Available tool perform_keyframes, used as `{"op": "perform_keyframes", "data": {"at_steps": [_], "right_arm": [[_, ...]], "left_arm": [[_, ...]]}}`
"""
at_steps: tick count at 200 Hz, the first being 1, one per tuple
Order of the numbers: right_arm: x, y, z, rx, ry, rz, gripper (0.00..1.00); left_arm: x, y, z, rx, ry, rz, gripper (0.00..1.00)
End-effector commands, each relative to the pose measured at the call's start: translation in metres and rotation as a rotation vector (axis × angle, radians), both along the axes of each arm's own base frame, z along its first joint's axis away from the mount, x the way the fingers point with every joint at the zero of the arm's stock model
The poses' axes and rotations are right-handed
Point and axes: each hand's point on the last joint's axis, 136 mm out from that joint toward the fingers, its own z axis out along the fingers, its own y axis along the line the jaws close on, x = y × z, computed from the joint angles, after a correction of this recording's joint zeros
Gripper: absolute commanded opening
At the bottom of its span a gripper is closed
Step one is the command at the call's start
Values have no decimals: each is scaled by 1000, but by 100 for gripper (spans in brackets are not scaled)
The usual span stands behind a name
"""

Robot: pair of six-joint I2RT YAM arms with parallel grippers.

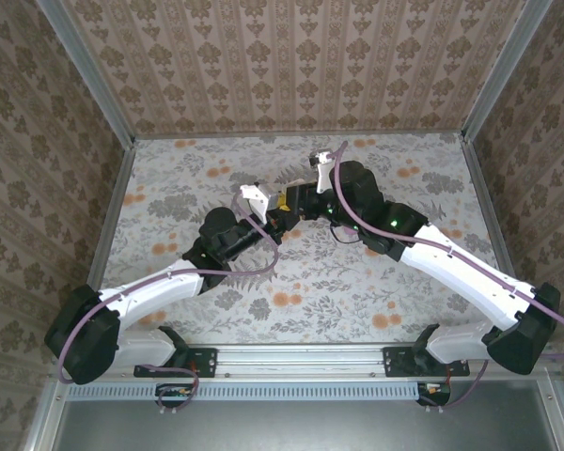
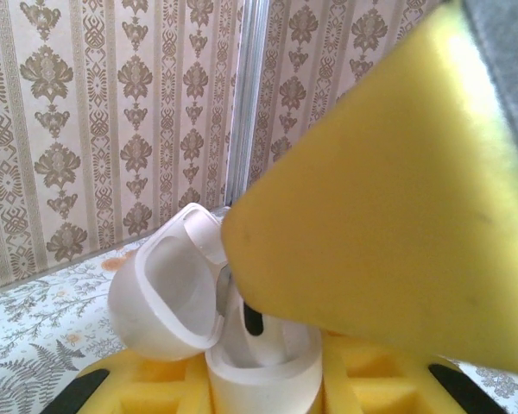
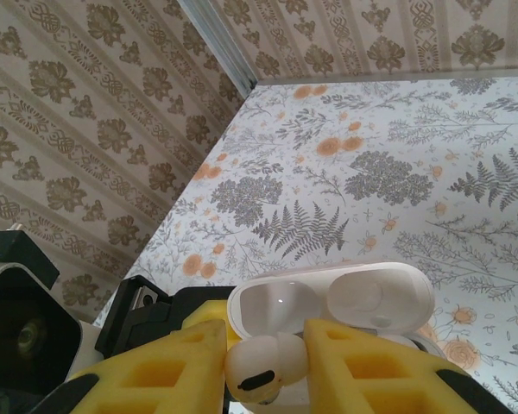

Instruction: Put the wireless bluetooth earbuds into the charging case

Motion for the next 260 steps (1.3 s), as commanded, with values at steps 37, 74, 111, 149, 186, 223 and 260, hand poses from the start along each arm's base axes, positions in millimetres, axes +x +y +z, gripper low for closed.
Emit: {"op": "perform_keyframes", "data": {"at_steps": [37,74,111,149,186,223,260], "right_arm": [[-4,-8,-2,-41,-8,-12,36],[-4,-8,1,-37,-12,-15,36],[-4,-9,6,-23,-17,-16,38],[-7,-7,27,83,-17,3,42],[-12,-14,49,151,-20,0,46],[-16,-15,48,137,-9,19,32],[-16,-10,27,97,59,39,26]], "left_arm": [[-2,2,33,-79,-66,1,26],[-3,1,33,-73,-67,-6,26],[-3,1,32,-67,-68,-7,26],[-3,1,30,-58,-67,-11,26],[-7,-2,32,-32,-91,-36,26],[-7,-5,32,-15,-104,-46,26],[-9,-7,34,-18,-108,-57,26]]}}
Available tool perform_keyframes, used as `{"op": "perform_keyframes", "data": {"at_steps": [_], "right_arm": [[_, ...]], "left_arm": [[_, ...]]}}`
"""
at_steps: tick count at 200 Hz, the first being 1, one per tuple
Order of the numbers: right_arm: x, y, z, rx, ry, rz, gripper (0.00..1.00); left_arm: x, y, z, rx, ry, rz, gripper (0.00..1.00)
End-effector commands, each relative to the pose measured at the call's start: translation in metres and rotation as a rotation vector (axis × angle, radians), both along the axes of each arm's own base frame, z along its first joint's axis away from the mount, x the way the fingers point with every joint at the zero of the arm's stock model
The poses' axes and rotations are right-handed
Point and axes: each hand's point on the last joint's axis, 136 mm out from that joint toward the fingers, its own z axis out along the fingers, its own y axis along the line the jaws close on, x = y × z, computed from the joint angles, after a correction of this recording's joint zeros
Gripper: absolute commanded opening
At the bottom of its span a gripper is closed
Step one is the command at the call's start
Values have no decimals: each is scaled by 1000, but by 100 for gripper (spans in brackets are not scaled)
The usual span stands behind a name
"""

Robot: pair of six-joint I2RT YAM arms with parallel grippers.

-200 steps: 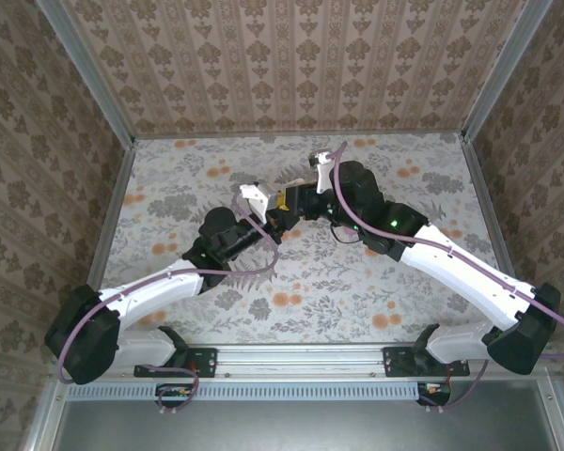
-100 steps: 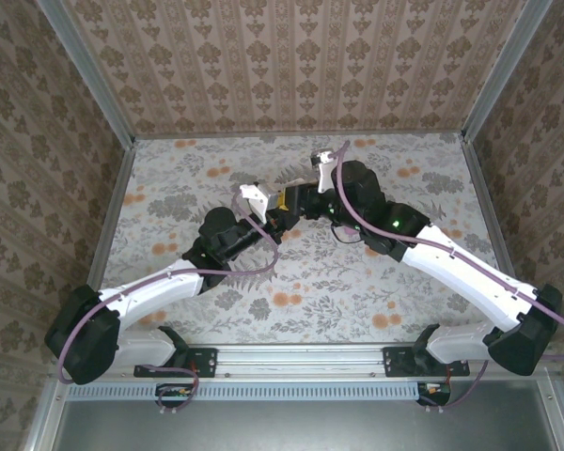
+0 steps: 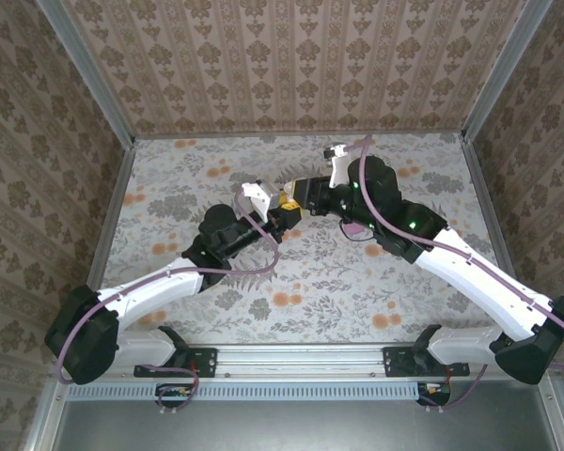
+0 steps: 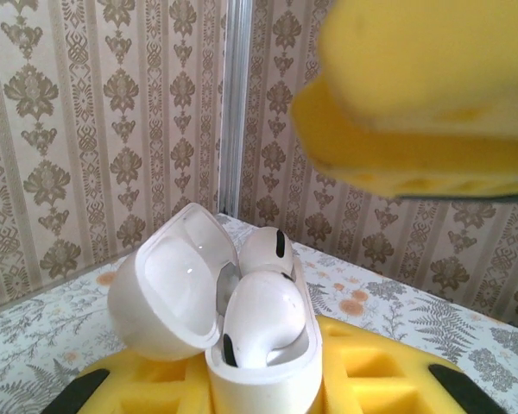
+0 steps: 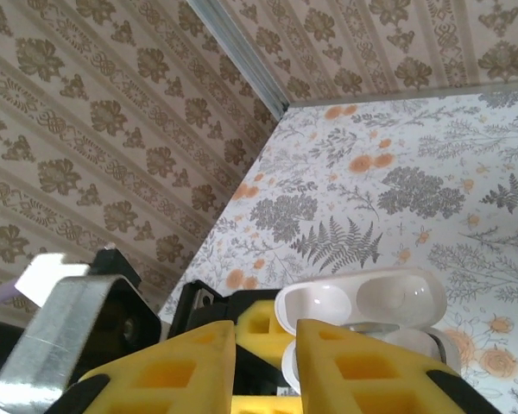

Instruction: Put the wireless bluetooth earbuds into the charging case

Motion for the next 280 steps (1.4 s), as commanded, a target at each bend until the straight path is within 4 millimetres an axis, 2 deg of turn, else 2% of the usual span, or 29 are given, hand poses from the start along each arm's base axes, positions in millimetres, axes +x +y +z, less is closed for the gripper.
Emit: {"op": "perform_keyframes", "data": {"at_steps": [1,22,99,165,188,223,253,280], "right_arm": [[-3,3,-7,-18,50,25,26],[-2,1,-17,-44,71,16,24],[-5,1,-16,-48,59,37,25],[-11,-15,5,-22,-43,2,33],[-10,-33,9,-36,-78,-63,39],[-3,-82,4,-57,-40,-223,49],[5,-124,-15,19,111,-324,54],[11,-140,-30,115,210,-323,57]], "left_arm": [[-4,-1,24,-31,-62,-22,26],[-5,-1,24,-30,-64,-24,26],[-5,-2,24,-27,-62,-26,26],[-5,-2,21,-16,-65,-28,26],[-6,-7,18,13,-67,-46,26],[-9,-13,15,48,-77,-77,26],[-13,-17,14,55,-78,-109,26],[-17,-21,16,68,-89,-138,26]]}}
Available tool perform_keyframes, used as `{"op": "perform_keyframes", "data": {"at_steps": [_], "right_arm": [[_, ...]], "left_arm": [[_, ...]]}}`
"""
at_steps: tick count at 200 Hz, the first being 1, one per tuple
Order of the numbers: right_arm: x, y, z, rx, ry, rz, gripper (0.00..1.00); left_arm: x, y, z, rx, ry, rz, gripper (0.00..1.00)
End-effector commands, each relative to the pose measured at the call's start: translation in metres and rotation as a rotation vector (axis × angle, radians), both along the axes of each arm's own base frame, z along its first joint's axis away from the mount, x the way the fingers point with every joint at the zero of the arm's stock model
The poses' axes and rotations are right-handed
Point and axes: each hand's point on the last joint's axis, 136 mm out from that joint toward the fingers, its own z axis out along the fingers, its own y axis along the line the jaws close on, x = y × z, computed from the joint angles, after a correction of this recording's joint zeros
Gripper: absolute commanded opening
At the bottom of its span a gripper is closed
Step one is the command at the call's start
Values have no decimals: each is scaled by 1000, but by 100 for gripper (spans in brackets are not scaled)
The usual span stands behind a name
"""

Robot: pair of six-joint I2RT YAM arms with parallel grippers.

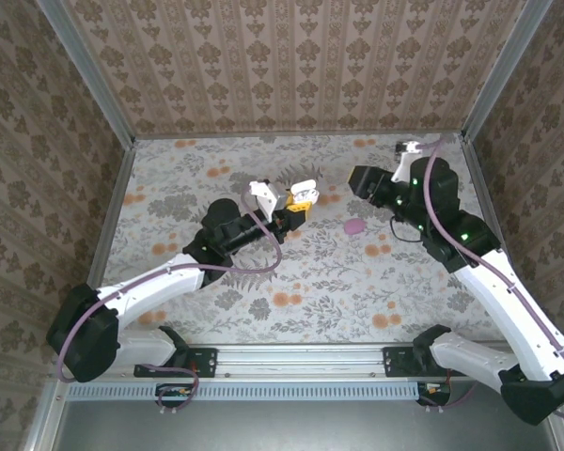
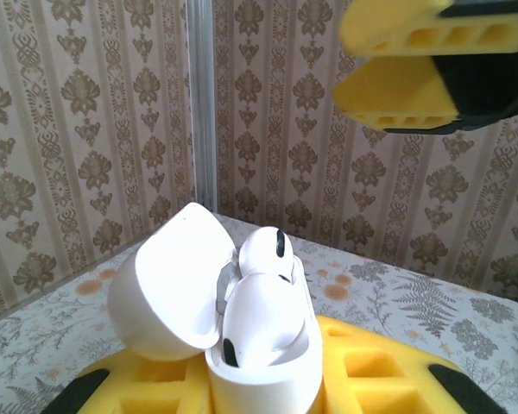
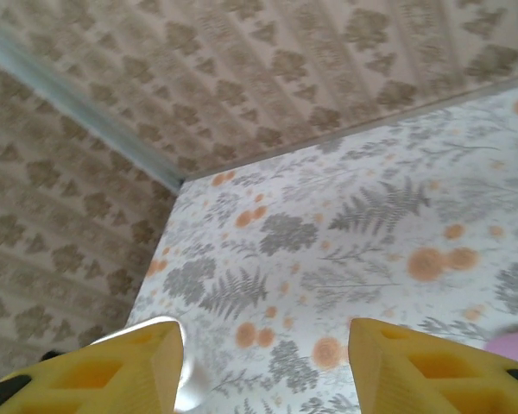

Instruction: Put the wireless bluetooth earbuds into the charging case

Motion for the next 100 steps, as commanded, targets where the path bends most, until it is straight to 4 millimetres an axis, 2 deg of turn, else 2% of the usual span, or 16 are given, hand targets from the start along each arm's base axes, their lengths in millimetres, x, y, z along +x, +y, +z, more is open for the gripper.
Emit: {"op": "perform_keyframes", "data": {"at_steps": [1,28,55,100], "right_arm": [[-5,-5,-27,113,141,32,57],[3,-15,-39,238,219,34,59],[7,-15,-40,268,233,56,60],[7,14,-25,313,251,240,61]], "left_arm": [[-9,-8,17,-1,-51,-58,26],[-13,-11,20,13,-64,-86,26],[-19,-15,19,25,-71,-120,26],[-24,-20,17,62,-81,-151,26]]}}
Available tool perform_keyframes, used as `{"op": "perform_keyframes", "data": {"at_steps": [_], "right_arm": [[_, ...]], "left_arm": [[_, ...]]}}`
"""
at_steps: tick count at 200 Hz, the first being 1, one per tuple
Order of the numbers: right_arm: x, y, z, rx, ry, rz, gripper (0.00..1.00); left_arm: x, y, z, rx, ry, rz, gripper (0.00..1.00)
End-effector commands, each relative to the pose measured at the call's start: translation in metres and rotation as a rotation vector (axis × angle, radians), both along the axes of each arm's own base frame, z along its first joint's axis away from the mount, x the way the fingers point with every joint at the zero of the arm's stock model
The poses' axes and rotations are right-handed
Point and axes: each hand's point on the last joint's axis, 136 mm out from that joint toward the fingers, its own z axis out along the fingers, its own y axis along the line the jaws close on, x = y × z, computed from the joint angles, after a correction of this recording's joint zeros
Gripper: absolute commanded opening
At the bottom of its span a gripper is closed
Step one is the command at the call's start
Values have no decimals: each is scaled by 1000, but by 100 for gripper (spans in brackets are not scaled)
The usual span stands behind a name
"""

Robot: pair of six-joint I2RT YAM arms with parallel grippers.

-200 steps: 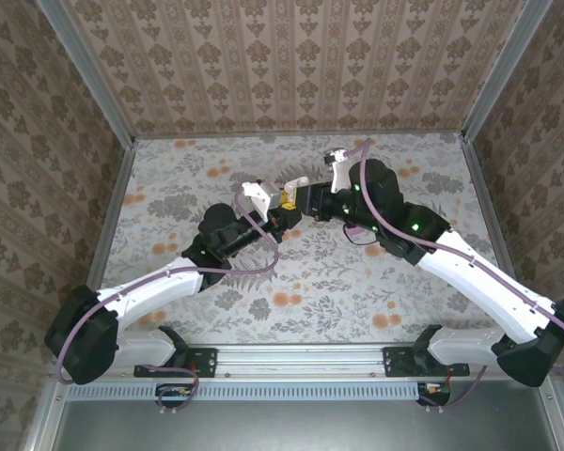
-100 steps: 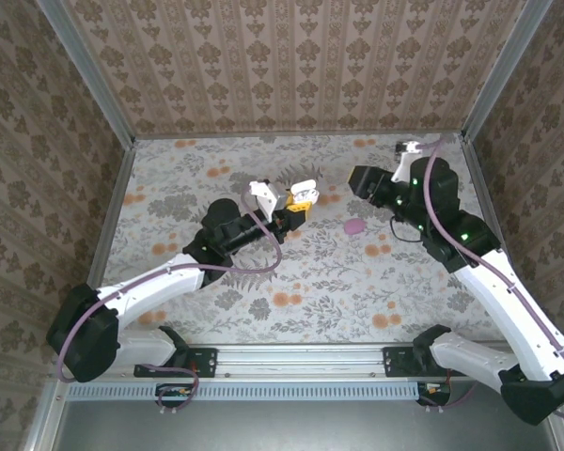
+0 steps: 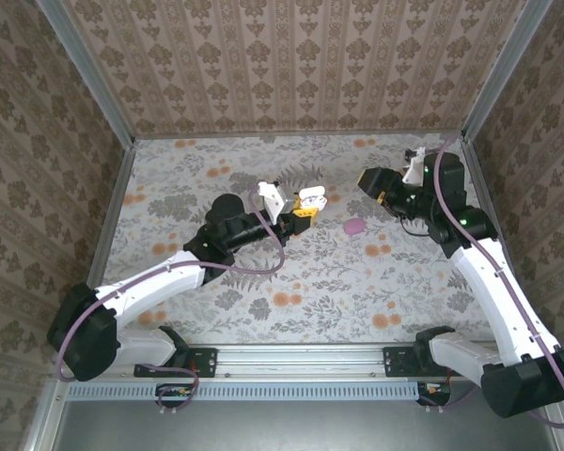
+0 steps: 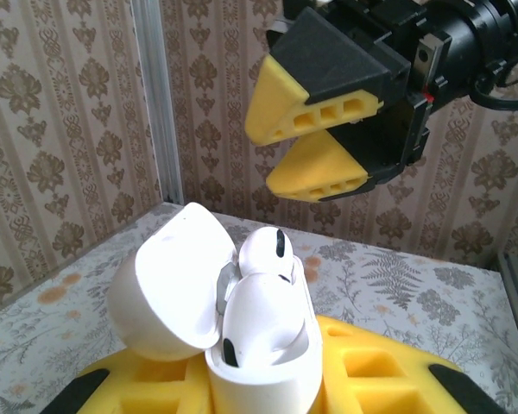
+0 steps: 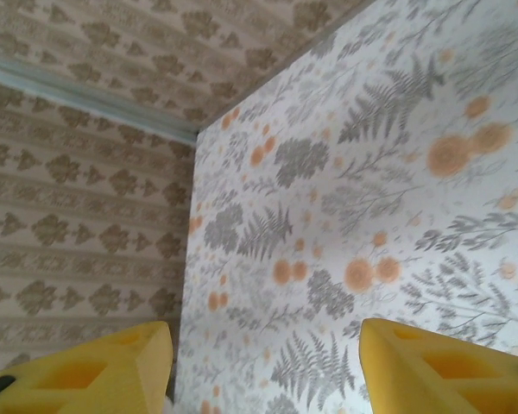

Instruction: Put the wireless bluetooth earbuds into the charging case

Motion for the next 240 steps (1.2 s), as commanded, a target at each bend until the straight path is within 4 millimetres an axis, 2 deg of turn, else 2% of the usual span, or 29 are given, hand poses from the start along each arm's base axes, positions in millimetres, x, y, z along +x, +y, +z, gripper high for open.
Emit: {"op": "perform_keyframes", "data": {"at_steps": [1,50,176,240], "right_arm": [[-3,23,27,92,-38,137,61],[3,37,32,146,-23,197,62],[10,74,8,132,47,301,62],[0,77,7,101,44,348,59]], "left_arm": [[-8,-7,16,1,-57,-50,26],[-13,-12,17,19,-68,-82,26],[-16,-22,17,21,-74,-104,25],[-6,-16,18,10,-85,-32,25]]}}
